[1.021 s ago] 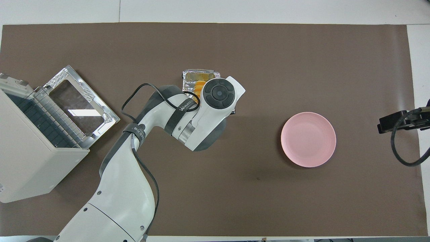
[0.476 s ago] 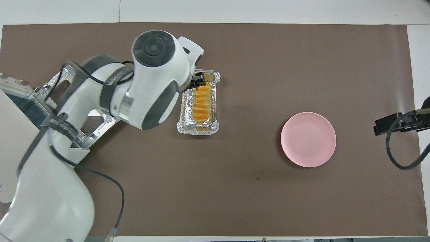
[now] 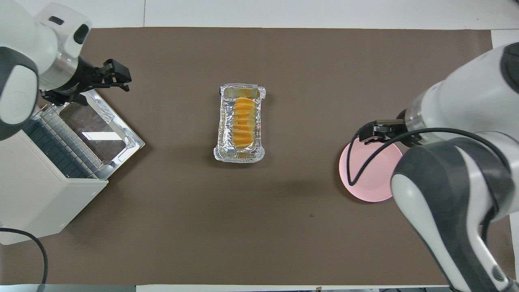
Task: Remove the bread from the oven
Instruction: 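Release the tray with the left gripper while the right gripper approaches it, then grasp the foil tray edge with the right gripper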
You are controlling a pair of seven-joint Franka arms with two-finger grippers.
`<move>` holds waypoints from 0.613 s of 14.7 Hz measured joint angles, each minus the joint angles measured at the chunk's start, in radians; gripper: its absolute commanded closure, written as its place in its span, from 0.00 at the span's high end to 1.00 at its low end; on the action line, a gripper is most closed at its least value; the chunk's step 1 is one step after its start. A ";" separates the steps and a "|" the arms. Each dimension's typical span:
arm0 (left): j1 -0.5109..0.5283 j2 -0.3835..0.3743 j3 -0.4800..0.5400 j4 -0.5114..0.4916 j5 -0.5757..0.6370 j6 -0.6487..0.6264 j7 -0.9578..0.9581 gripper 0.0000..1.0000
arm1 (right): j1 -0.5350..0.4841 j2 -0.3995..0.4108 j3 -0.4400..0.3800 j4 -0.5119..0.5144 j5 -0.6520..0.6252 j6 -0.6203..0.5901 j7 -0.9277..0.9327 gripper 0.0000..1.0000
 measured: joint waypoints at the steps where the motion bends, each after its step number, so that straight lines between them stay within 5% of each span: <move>1: 0.034 -0.024 0.000 -0.001 -0.002 -0.043 0.021 1.00 | 0.042 0.048 0.000 0.001 0.000 0.062 0.068 1.00; 5: 0.100 -0.138 0.000 -0.009 -0.003 -0.189 0.102 1.00 | 0.185 0.265 0.000 0.079 -0.004 0.210 0.311 1.00; 9: 0.117 -0.212 -0.002 -0.064 -0.003 -0.244 0.127 1.00 | 0.282 0.554 -0.009 0.367 -0.060 0.211 0.493 1.00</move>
